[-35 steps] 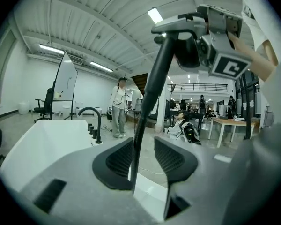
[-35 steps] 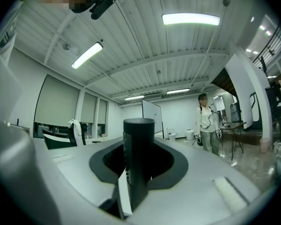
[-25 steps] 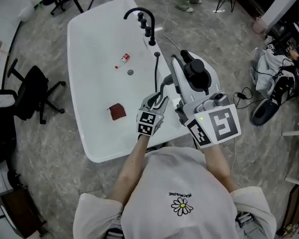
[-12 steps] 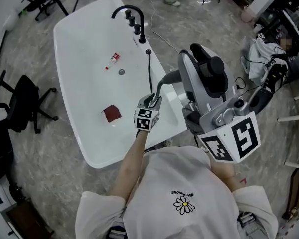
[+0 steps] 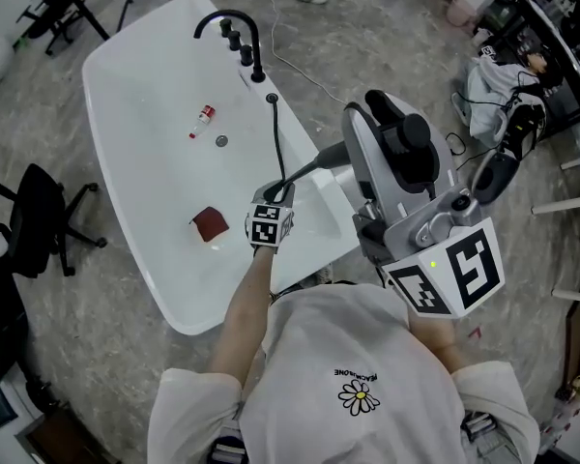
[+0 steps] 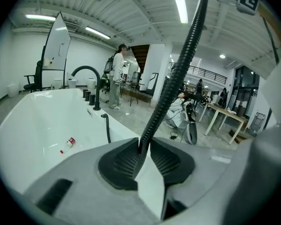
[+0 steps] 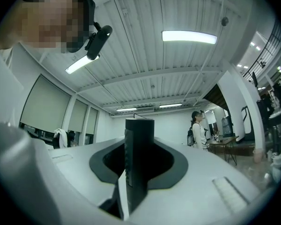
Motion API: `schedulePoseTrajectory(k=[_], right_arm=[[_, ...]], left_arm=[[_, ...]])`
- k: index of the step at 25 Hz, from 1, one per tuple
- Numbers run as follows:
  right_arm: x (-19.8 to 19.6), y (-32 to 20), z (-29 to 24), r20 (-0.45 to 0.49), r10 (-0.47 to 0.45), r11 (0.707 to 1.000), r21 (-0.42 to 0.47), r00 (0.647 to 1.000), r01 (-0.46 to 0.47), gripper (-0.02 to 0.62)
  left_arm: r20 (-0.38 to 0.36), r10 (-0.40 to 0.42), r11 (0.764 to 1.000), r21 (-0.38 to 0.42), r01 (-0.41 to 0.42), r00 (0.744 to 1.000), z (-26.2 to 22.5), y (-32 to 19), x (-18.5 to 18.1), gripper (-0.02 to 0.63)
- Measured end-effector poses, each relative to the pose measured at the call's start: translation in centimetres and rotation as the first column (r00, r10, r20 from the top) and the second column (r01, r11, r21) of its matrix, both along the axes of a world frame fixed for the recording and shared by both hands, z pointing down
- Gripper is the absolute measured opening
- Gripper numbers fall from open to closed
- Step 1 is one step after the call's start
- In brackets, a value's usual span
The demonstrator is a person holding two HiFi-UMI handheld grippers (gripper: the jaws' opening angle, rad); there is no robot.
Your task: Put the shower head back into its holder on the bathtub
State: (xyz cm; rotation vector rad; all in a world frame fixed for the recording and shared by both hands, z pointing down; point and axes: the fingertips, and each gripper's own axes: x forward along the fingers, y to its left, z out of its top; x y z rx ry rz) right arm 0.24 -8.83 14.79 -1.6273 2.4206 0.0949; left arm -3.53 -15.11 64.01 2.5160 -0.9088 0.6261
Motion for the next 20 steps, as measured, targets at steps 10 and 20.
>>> schedulePoseTrajectory(k=[10,20], right_arm=[[-0.8,1.5,-0.3,0.030,-0.002,1.000,-0.003,1.000,0.002,0.100],[-0.7,2.3,-3.3,-0.018,0.038,0.999,0.028,0.999,-0.038,0.100]], left_arm=[[0.090,0.090,0.987,-0.141,-0.077,0.992,5.6,0.7,-1.6,0.104],[0.079,0.014,0.987,-0.164,-0.001,0.997,9.3,-1.6,-1.0,0.076]])
